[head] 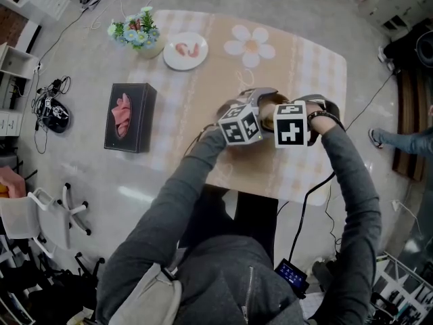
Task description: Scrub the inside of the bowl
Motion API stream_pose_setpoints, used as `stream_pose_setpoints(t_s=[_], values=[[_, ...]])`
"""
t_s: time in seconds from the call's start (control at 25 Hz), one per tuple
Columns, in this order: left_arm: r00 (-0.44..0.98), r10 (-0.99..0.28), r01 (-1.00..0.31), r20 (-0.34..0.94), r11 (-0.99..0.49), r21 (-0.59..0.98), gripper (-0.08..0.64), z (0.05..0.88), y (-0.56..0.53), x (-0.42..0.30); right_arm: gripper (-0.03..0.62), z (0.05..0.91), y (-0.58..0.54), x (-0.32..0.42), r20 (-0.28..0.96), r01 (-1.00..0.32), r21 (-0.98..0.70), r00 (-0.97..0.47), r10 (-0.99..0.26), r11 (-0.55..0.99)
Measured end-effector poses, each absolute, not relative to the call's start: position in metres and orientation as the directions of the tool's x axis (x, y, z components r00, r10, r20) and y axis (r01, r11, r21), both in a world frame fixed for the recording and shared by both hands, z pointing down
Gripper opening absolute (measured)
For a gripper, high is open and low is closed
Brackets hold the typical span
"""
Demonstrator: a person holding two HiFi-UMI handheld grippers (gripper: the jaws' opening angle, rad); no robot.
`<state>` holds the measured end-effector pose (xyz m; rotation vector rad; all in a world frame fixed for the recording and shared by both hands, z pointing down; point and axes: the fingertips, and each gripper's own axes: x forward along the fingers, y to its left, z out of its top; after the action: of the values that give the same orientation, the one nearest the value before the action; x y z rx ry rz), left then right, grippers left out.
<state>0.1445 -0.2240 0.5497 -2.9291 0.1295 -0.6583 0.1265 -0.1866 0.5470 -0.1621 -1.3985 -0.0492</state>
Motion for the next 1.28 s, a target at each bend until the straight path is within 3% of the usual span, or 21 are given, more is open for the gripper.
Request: stream_pose_setpoints(t_s=[0.72, 1.28], values=[[0.893, -0.115, -0.053, 0.434, -0.987, -0.152, 0.543, 0.553, -0.223, 0.144, 0.061, 0.548, -0.191, 0.110, 0.995, 0.126, -0.101, 0.037, 0.097, 0.987], [0.891, -0.119, -0.053, 0.438, -0.986, -0.158, 0.543, 0.553, -0.224, 0.145, 0.057, 0.547, -0.201, 0.101, 0.992, 0.024, -0.032, -0.121, 0.035, 0.999]])
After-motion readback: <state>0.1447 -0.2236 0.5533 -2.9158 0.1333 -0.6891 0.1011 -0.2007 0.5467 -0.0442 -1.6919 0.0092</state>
